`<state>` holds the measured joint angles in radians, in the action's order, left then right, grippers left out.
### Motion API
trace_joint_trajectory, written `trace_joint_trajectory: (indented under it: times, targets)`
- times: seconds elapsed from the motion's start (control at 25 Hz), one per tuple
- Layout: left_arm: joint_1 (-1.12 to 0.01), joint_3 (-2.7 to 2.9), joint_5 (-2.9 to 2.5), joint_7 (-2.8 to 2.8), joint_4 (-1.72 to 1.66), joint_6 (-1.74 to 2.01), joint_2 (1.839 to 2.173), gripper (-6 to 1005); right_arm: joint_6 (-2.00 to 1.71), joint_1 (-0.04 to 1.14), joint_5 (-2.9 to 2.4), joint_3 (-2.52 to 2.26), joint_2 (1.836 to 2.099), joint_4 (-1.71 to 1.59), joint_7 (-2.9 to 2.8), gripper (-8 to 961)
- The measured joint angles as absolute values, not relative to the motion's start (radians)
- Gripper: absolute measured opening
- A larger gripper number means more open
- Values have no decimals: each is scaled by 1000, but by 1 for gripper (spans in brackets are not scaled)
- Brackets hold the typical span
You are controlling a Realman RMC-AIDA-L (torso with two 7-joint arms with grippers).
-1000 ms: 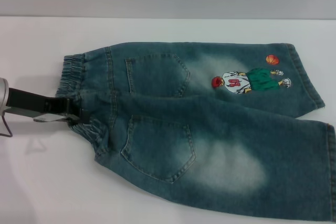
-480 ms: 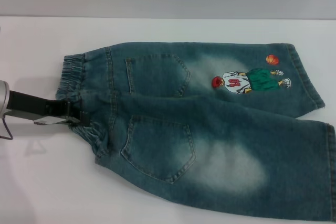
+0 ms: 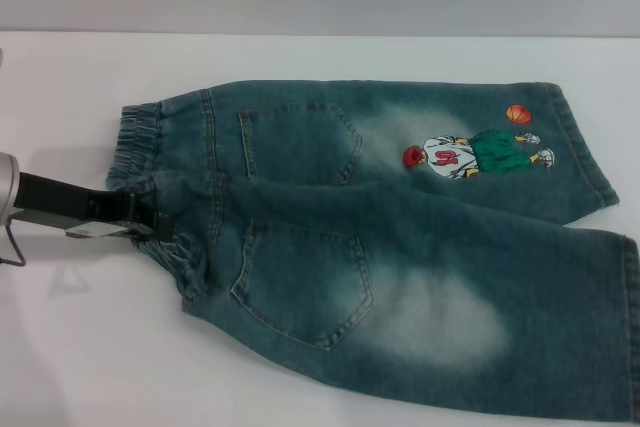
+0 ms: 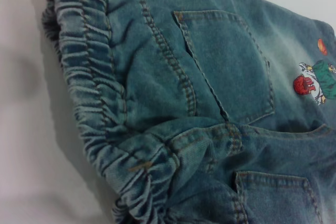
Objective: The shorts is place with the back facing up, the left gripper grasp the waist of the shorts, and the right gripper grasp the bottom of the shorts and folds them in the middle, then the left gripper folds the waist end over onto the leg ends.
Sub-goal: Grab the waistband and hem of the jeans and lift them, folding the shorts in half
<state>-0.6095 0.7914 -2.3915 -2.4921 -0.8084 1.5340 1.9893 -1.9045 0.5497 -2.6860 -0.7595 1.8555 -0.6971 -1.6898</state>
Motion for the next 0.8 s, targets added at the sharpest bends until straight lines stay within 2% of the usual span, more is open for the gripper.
trace_joint_trajectory:
  times: [0.8]
  targets:
    - [-612, 790, -2391, -2493, -808, 1537, 1986, 41, -1882, 565, -2689, -759, 1869, -696, -1690, 527]
